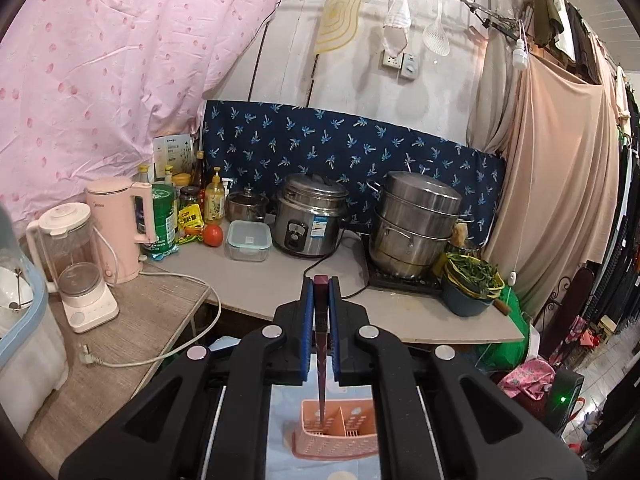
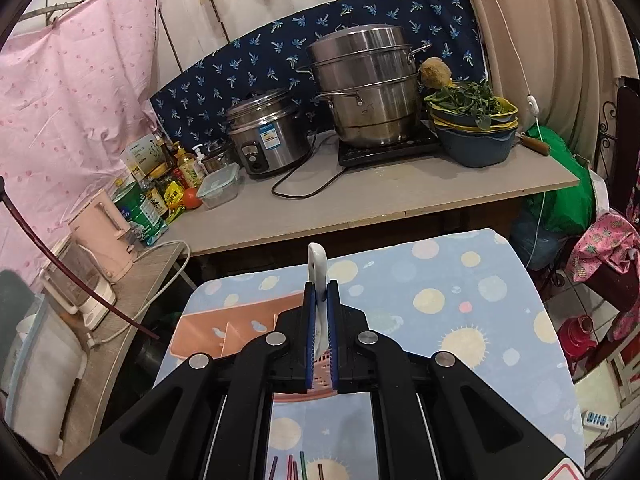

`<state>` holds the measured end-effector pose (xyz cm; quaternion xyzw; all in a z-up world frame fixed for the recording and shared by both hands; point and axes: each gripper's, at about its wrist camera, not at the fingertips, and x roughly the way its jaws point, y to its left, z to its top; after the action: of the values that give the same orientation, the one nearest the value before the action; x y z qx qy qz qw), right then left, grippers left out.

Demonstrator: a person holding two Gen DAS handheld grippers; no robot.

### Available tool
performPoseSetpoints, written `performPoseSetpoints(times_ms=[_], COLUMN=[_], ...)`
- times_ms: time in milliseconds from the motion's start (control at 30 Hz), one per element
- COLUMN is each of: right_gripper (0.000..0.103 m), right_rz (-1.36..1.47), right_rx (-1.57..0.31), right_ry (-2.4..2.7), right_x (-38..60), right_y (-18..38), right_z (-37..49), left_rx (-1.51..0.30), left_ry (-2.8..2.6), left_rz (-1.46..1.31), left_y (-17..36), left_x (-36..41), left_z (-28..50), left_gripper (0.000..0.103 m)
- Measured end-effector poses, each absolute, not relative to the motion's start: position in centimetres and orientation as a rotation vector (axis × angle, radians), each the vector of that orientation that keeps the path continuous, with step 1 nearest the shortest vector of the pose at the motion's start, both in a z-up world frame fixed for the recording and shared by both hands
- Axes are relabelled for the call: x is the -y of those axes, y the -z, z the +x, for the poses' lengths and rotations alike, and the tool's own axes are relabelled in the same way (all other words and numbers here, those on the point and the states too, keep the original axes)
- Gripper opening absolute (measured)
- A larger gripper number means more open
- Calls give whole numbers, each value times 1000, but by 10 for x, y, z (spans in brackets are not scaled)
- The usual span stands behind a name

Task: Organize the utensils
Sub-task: 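Lift the chopstick with the left gripper while the right gripper carries the spoon to the pink basket, then open the left gripper over the basket while the right gripper releases the spoon into it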

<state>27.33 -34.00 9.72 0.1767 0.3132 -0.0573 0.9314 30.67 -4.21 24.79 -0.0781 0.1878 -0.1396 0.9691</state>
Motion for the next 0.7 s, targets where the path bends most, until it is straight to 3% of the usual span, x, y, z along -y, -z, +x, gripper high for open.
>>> performPoseSetpoints(times_ms=[567, 600, 633, 700], right_gripper=[7, 8, 8, 8], right_rz=[328, 328, 332, 341], right_rx=[-752, -743, -739, -731], right_ry=[124, 130, 129, 128], right_x=[330, 330, 331, 332], right_y=[-46, -47, -49, -54], right_z=[313, 311, 309, 304], left_rx=[-550, -554, -555, -542], left_ry=[252, 244, 240, 224], left_rz=[-165, -165, -165, -167], left_y=[-175, -174, -174, -174], left_x=[48, 47, 46, 42], left_z=[358, 358, 357, 352], left_gripper=[8, 14, 26, 35])
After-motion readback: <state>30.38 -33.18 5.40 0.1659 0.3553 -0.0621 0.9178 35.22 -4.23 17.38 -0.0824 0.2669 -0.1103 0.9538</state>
